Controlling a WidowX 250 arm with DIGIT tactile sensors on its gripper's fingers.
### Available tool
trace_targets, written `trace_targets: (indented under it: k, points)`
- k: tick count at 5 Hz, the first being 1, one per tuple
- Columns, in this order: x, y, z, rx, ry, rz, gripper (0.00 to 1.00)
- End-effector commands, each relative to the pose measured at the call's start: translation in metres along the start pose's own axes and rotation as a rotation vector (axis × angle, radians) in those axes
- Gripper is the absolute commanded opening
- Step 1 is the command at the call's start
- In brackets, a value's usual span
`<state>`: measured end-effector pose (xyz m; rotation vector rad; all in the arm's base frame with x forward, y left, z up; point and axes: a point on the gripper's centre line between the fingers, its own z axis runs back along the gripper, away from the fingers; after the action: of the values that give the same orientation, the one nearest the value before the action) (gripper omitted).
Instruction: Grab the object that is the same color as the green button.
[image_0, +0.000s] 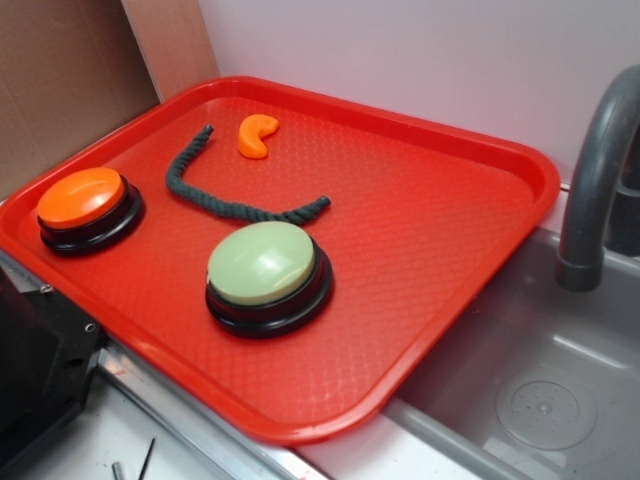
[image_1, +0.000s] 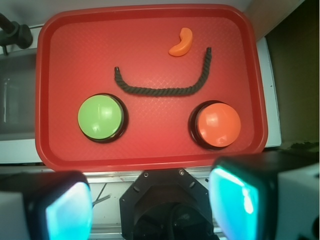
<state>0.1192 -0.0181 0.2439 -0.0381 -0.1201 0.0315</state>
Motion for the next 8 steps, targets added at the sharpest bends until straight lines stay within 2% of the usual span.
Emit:
trace_targets:
  k: [1, 2, 3, 4, 5, 6, 7, 8]
  points:
    - [0.000, 0.000, 0.000, 0.000, 0.000, 0.000, 1.00]
    - [0.009, 0.007, -0.008, -0.057, 0.058, 0.207, 1.00]
    - [0.019, 0.018, -0.030, -0.233, 0.120, 0.485, 1.00]
    - [0.040, 0.036, -0.062, -0.163, 0.200, 0.748, 1.00]
    - [0.056, 0.043, -0.095, -0.158, 0.168, 0.998, 1.00]
    - [0.068, 0.048, -0.124, -0.057, 0.125, 1.244, 1.00]
    - [0.074, 0.049, -0.156, 0.017, 0.105, 1.467, 1.00]
    - [0.078, 0.039, -0.184, 0.066, 0.136, 1.427, 1.00]
